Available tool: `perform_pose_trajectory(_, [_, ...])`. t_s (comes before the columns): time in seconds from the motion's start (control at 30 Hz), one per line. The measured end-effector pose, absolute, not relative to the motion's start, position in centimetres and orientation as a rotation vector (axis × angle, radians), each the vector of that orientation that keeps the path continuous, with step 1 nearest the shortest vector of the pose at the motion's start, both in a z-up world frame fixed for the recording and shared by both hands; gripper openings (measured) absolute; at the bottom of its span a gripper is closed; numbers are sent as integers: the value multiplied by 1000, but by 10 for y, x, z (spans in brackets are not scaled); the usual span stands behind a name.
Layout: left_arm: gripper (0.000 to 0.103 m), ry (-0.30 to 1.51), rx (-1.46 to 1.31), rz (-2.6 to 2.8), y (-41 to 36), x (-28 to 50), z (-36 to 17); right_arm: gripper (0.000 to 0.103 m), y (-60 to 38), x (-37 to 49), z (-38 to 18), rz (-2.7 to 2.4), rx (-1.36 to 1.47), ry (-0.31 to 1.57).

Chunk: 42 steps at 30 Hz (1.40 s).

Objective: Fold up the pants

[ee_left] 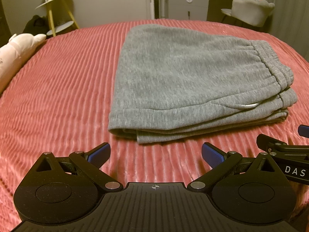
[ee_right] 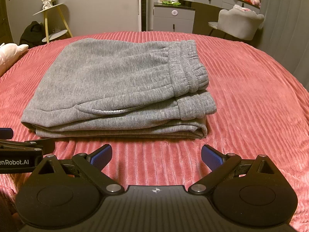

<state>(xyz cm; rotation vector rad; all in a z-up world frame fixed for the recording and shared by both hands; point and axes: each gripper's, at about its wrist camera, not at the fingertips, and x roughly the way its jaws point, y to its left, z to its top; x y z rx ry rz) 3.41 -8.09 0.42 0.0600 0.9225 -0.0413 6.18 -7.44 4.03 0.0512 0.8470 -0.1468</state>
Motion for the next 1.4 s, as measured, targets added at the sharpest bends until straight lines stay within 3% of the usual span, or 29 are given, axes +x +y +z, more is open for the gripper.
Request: perform_pose_trajectory(1.4, [103, 890, 64, -32, -78, 31, 6, 99, -68, 59, 43, -149, 38, 835])
